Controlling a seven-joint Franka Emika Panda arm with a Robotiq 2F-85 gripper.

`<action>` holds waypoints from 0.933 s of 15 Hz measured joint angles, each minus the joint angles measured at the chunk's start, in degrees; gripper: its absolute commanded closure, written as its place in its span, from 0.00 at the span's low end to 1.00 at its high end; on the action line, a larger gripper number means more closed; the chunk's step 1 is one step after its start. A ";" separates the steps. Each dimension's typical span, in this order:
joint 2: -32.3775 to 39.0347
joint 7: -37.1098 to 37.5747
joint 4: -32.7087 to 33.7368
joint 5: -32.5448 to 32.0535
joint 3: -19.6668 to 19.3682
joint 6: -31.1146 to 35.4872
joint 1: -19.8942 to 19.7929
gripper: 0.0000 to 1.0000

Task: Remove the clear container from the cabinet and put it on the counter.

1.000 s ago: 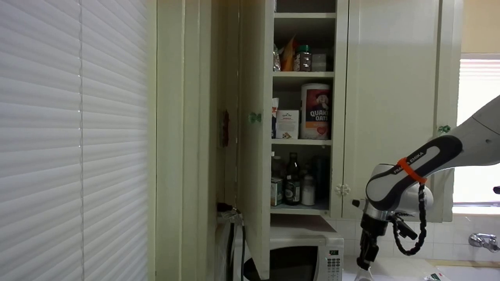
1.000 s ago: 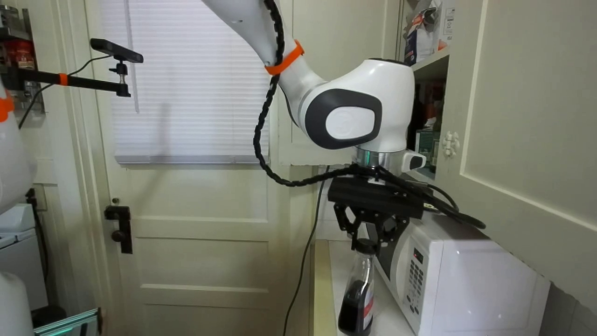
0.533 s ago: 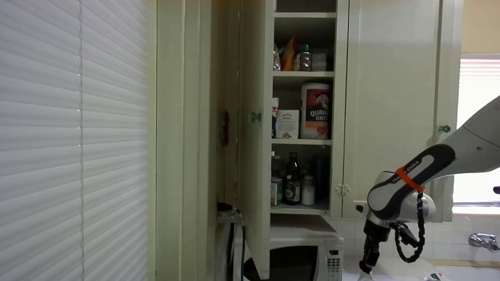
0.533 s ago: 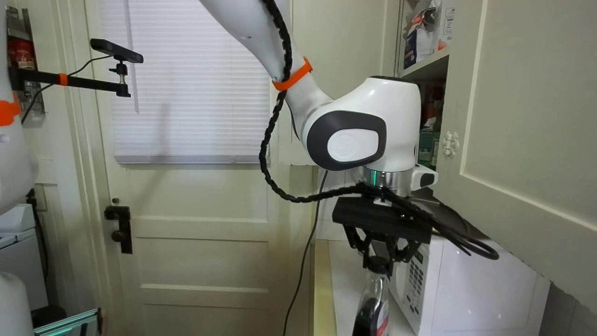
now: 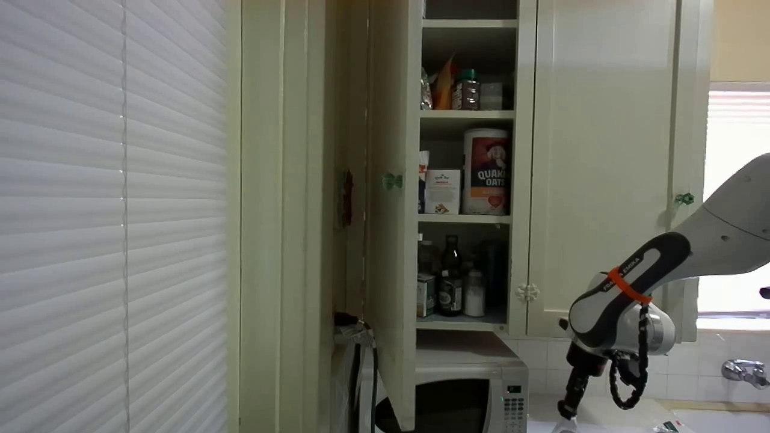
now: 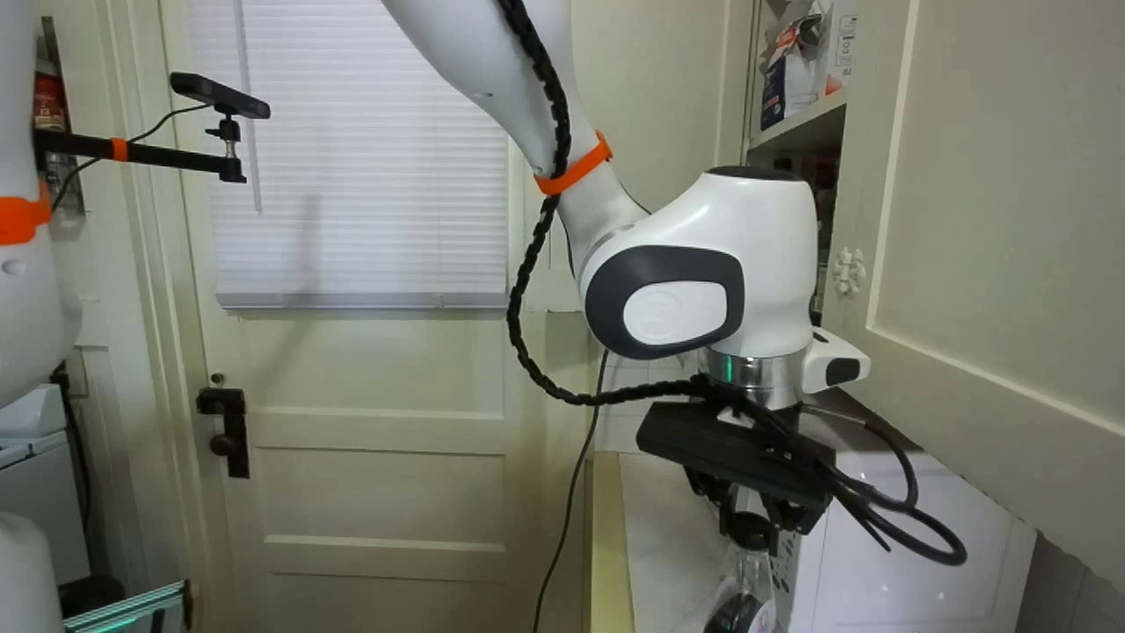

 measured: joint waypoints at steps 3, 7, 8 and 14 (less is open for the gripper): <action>1.75 3.19 0.00 0.04 -0.17 3.24 -0.63 0.79; 4.29 6.45 0.34 2.57 -0.45 7.43 -1.19 0.79; 4.87 7.26 0.58 3.38 -0.45 8.41 -1.32 0.79; 7.39 11.89 2.25 6.18 -0.52 11.69 -1.84 0.27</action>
